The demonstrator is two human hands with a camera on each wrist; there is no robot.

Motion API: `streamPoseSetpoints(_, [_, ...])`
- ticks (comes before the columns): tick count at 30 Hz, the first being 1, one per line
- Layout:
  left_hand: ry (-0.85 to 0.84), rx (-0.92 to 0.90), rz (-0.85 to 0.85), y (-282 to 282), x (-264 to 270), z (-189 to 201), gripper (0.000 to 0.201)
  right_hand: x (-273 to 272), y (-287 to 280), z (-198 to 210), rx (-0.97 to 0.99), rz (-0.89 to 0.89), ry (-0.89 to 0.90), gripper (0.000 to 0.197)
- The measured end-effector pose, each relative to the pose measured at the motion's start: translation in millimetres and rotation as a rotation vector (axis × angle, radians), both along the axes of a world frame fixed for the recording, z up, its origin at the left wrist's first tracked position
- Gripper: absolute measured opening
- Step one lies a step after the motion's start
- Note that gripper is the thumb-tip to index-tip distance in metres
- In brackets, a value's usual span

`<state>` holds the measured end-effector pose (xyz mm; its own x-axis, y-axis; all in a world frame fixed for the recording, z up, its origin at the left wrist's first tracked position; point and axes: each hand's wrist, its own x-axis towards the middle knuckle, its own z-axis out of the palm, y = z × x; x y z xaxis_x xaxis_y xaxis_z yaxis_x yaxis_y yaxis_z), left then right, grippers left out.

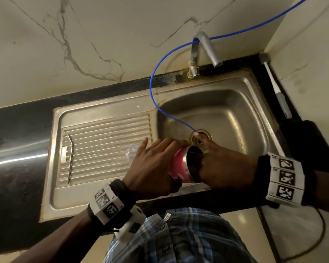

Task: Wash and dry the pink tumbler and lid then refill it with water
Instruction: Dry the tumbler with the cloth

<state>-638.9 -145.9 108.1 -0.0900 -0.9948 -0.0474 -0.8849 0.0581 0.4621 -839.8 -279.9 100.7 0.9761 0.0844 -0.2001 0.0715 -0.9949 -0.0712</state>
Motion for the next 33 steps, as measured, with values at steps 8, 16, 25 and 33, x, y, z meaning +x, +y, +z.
streamPoseSetpoints(8, [-0.088, -0.091, 0.011, -6, 9, -8, 0.098, 28, 15, 12, 0.396, -0.352, 0.254, 0.038])
streamPoseSetpoints(16, [-0.297, -0.369, 0.044, -11, 9, -20, 0.086, 33, 25, 32, 1.88, -1.055, -0.006, 0.029])
streamPoseSetpoints(25, [0.065, -0.071, 0.075, 1, 26, -13, 0.094, -5, -2, 8, 0.321, -0.17, -0.002, 0.057])
streamPoseSetpoints(33, [0.4, 0.303, -0.057, -8, 31, 1, 0.106, 3, -19, 23, -0.034, 0.345, -0.061, 0.039])
